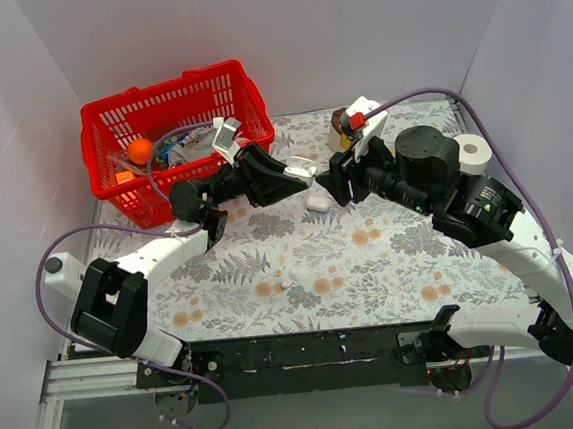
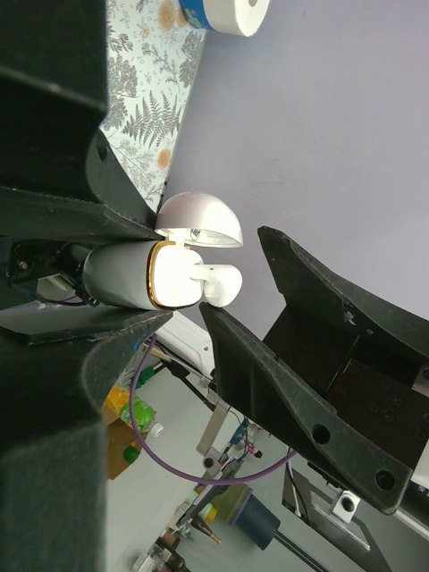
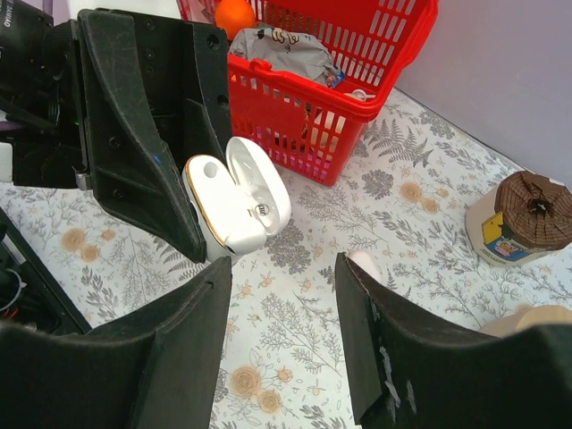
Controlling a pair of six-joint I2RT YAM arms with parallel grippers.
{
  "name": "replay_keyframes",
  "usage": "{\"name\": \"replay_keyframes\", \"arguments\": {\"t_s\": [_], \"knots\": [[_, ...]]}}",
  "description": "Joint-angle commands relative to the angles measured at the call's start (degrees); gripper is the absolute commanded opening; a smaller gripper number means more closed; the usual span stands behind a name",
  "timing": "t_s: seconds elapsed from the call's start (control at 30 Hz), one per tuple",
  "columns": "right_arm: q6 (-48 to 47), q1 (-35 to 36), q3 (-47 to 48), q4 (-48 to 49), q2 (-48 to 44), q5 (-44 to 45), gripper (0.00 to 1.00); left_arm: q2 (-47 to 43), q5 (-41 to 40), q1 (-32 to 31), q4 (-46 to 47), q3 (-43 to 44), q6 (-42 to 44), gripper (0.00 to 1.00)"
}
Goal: Insert the wireless bluetooth earbuds into the charging case
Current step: Adjust the earbud with the charging case.
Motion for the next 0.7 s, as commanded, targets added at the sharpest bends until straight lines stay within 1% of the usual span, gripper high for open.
{"name": "replay_keyframes", "arguments": {"t_s": [0.0,0.67], "knots": [[-0.88,0.07,1.05,1.37,0.37,0.9,0.57,-2.35,0.6,0.25,17.92,0.03,0.49,0.0],[-0.8,0.07,2.81,1.98,1.69,1.96,0.58,-2.97,1.83,0.25,17.83,-0.94,2.07,0.0]]}}
